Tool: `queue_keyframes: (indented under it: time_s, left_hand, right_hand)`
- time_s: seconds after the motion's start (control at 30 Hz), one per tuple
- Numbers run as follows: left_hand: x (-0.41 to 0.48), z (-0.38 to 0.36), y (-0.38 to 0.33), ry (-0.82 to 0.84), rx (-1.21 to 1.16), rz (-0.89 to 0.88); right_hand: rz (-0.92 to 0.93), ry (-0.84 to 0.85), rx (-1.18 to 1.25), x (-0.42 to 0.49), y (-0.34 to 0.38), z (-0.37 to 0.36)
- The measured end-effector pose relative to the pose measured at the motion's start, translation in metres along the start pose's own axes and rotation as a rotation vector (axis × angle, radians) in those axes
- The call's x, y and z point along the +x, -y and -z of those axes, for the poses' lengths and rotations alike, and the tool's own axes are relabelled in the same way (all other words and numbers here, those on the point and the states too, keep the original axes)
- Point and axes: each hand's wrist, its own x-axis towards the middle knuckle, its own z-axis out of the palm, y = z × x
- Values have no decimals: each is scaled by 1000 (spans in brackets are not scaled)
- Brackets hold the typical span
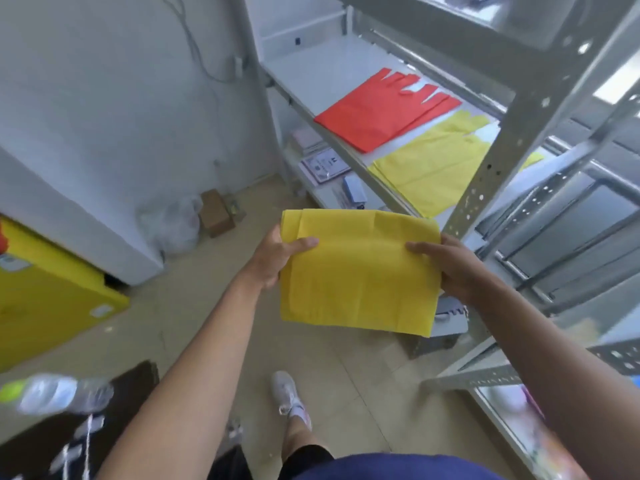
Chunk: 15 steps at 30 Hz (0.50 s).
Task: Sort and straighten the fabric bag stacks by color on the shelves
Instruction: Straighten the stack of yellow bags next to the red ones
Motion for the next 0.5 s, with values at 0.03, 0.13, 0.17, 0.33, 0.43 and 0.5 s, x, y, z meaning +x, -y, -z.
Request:
queue_keyframes:
  time_s: [0.03,0.13,0.17,0.33,0.43,0.5]
  left_hand:
    - [26,6,-12,32,4,-8]
    - [98,15,-45,164,27,-7]
    - [118,15,-55,223,41,14]
    - [216,13,-105,544,80,127]
    - [275,-1,-127,658,66,166]
    - [316,-16,-137,694,81,147]
  right_hand:
    - [0,-44,18,13,7,-7]
    - [-5,-183,52,47,27,-23]
    - [2,-228,51,57,34,-28]
    - [72,-405,174,89,75,-45]
    - [140,-453,284,109,97,-42]
    - [189,-492,348,128,106,-39]
